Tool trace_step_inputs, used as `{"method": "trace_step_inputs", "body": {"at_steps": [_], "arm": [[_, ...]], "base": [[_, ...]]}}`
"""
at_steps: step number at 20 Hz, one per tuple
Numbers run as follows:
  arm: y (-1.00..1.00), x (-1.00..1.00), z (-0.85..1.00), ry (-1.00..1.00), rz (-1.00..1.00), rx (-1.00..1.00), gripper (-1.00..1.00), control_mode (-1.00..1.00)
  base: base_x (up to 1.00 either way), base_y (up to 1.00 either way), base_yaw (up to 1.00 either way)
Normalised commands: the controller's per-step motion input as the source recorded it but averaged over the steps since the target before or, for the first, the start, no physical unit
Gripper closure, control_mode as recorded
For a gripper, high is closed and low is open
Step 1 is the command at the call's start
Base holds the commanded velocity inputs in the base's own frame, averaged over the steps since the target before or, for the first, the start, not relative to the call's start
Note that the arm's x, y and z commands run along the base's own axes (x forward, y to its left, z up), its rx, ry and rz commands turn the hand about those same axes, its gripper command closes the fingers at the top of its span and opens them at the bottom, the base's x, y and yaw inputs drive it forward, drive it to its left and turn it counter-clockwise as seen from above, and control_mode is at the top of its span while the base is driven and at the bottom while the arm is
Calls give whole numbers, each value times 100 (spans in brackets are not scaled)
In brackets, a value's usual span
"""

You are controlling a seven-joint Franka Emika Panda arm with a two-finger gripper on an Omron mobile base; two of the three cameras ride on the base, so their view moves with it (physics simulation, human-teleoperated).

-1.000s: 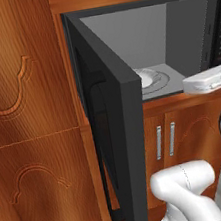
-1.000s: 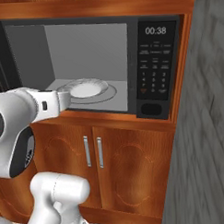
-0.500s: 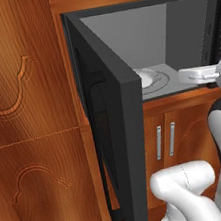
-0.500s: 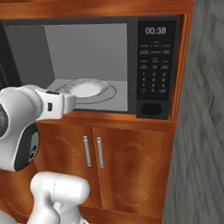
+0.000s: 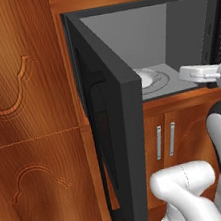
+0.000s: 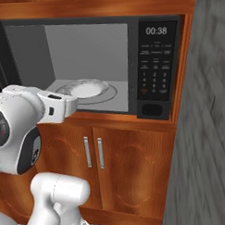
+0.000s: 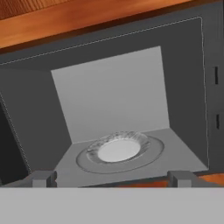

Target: Pick the bell pepper from the counter and place it in the microwave. Then turn on the microwave.

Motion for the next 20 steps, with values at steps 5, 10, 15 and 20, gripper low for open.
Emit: {"method": "trace_step_inputs", "body": {"at_steps": [5, 10, 15, 20], "arm": [[-1, 0, 0, -6, 0, 1, -100, -100], [0, 0, 0, -3, -1, 0, -100, -100], [-5, -1, 0, 0, -2, 0, -100, -100], [0, 0, 0, 0, -2, 0, -100, -100]], "base": [[0, 0, 0], [0, 0, 0], [0, 0, 0], [0, 0, 0]]}}
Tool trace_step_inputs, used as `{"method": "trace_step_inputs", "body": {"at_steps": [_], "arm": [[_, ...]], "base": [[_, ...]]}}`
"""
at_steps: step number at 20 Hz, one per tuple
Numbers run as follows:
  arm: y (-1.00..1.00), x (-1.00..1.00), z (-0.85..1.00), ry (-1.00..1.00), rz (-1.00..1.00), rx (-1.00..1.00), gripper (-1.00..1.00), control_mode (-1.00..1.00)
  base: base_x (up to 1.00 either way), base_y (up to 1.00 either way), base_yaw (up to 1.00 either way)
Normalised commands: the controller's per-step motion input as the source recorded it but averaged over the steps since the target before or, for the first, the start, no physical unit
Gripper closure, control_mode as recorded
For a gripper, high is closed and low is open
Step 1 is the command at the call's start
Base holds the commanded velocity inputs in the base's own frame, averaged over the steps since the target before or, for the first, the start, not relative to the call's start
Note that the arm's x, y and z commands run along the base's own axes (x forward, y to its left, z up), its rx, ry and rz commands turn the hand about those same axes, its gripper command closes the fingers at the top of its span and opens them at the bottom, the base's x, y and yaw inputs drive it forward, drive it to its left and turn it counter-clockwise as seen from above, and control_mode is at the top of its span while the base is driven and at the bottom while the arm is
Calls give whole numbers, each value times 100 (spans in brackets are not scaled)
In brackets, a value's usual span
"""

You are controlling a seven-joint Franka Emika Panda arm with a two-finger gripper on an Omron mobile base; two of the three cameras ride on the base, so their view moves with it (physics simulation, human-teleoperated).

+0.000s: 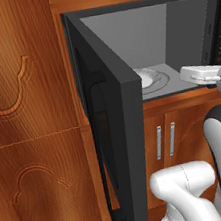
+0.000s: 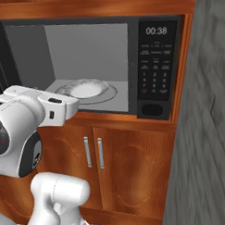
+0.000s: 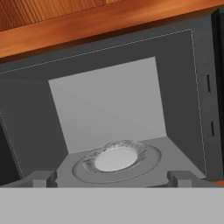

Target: Pick the bell pepper from the counter and place it in the microwave. Then turn on the microwave.

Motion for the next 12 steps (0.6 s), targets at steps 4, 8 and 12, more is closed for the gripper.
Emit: {"method": "trace_step_inputs", "body": {"at_steps": [4, 8, 12], "arm": [[-3, 0, 0, 0, -1, 0, -100, -100], [-1, 0, 0, 0, 0, 0, -100, 100], [0, 0, 0, 0, 0, 0, -100, 100]], "base": [[0, 0, 0], [0, -2, -1], [0, -1, 0]]}}
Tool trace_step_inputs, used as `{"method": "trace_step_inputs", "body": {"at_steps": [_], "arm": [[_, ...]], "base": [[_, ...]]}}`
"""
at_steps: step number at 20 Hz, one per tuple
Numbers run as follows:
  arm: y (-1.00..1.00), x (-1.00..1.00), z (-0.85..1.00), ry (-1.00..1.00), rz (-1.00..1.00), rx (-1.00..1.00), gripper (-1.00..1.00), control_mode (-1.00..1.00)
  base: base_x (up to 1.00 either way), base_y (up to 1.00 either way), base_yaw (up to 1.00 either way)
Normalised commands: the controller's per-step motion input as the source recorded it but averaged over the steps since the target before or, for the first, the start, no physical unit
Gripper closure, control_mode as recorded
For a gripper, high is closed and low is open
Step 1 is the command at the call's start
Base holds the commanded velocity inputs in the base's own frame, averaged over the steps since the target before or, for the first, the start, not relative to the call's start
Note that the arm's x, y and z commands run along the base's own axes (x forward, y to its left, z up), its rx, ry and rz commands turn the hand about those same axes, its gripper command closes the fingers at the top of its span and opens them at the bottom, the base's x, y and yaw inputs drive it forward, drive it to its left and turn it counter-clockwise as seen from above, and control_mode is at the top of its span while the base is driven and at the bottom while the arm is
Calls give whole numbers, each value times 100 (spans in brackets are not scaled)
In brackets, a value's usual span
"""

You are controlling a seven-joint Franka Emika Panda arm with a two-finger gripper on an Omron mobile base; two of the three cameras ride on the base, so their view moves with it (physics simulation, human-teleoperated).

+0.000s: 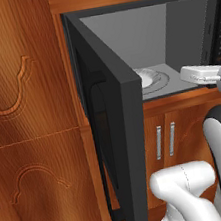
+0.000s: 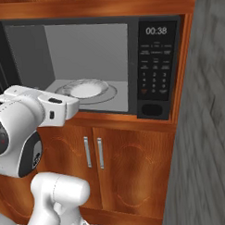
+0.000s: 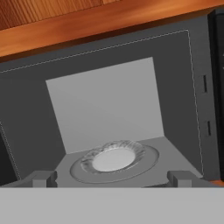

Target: Pick the bell pepper from the counter and place it in the microwave. Then turn on the microwave.

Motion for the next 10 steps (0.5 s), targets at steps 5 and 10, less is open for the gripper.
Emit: {"method": "trace_step_inputs", "body": {"at_steps": [5, 10], "arm": [[0, 0, 0, 0, 0, 0, -100, 100], [0, 0, 0, 0, 0, 0, -100, 100]], "base": [[-6, -2, 0], [-33, -10, -3]]}}
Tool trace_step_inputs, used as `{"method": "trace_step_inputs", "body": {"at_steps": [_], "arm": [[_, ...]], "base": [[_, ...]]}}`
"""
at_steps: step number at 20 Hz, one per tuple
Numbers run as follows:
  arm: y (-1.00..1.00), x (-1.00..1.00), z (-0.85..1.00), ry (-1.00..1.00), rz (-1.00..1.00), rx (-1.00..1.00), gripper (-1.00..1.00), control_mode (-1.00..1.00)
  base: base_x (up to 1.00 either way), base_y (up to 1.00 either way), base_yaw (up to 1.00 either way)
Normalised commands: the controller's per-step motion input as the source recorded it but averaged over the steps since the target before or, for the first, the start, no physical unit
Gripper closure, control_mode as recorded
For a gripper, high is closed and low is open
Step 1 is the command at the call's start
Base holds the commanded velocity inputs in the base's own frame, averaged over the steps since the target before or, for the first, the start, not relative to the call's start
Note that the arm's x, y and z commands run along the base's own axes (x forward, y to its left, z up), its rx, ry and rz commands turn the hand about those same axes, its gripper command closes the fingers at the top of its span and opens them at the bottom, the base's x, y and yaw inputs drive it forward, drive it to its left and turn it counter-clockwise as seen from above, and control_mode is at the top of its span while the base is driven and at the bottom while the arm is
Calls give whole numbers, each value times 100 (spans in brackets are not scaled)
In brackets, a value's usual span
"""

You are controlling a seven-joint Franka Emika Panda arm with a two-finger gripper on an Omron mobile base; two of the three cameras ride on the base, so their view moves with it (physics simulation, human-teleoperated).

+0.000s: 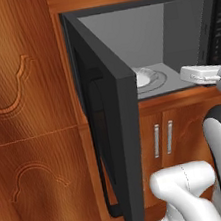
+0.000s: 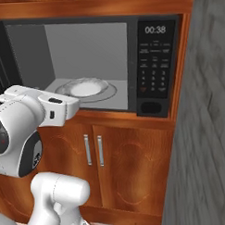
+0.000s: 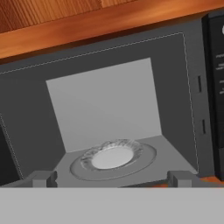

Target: Pick the bell pepper from the counter and place it in the microwave. Then turn on the microwave.

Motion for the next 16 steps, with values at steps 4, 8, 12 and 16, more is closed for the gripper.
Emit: {"method": "trace_step_inputs", "body": {"at_steps": [4, 8, 12, 16], "arm": [[0, 0, 0, 0, 0, 0, -100, 100], [0, 0, 0, 0, 0, 0, -100, 100], [0, 0, 0, 0, 0, 0, -100, 100], [0, 0, 0, 0, 0, 0, -100, 100]], "base": [[-45, -17, -5], [-42, -13, -6], [-42, -12, -5], [-46, -16, -6]]}}
